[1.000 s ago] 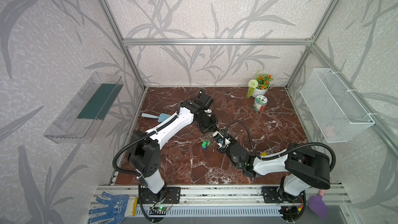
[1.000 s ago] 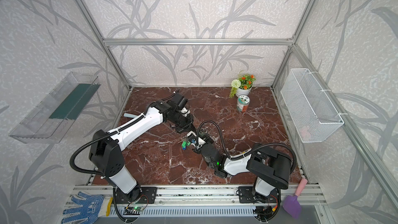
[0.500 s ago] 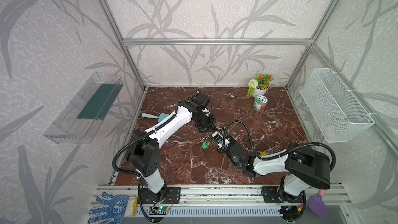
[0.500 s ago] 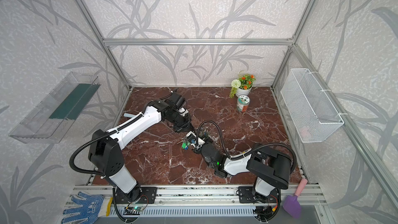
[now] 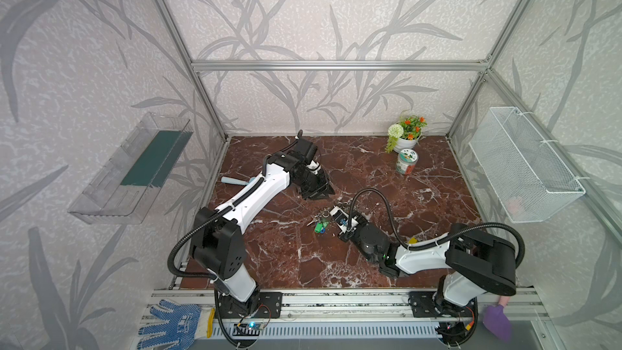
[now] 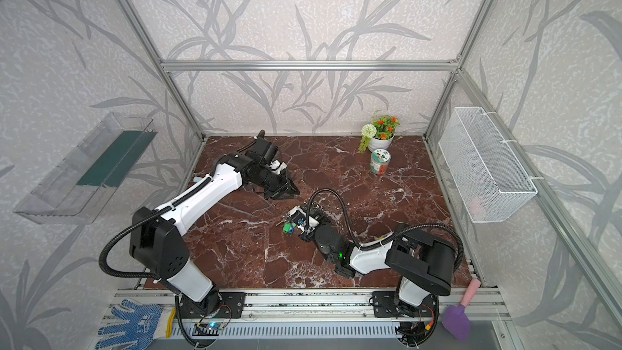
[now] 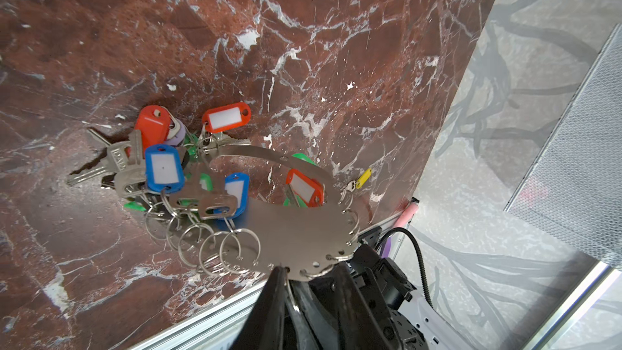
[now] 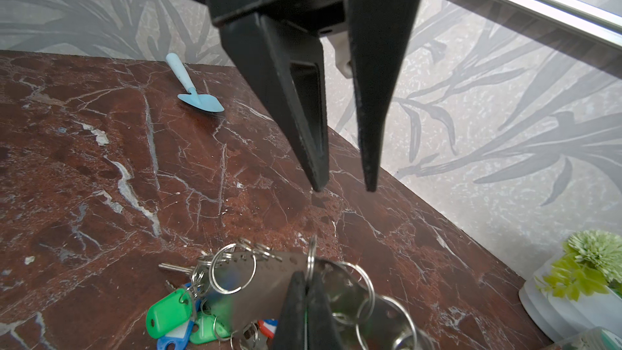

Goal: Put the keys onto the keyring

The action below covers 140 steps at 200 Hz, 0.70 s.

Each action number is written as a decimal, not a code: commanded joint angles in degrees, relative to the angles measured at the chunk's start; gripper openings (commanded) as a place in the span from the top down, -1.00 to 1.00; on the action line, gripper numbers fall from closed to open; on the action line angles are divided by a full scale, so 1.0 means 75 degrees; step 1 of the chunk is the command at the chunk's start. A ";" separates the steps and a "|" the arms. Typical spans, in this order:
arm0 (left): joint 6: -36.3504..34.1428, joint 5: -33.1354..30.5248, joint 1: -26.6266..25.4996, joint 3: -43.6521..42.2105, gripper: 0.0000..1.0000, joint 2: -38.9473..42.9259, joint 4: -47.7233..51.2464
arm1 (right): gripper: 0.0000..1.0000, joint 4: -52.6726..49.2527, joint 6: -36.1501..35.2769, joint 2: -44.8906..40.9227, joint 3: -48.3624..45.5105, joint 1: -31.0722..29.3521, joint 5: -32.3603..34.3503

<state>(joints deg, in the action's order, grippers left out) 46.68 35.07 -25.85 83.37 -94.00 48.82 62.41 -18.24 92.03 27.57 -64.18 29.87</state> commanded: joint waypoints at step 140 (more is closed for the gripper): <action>-1.0599 -0.0415 -0.0143 -0.4613 -0.36 0.4383 -0.3395 | 1.00 -0.0704 0.0955 -0.0621 -0.0076 0.1050 -0.2295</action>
<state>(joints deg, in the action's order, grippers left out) -9.08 30.52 -23.24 52.97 -64.71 24.73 57.91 -12.80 88.97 27.51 -57.45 16.75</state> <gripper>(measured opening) 0.717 0.050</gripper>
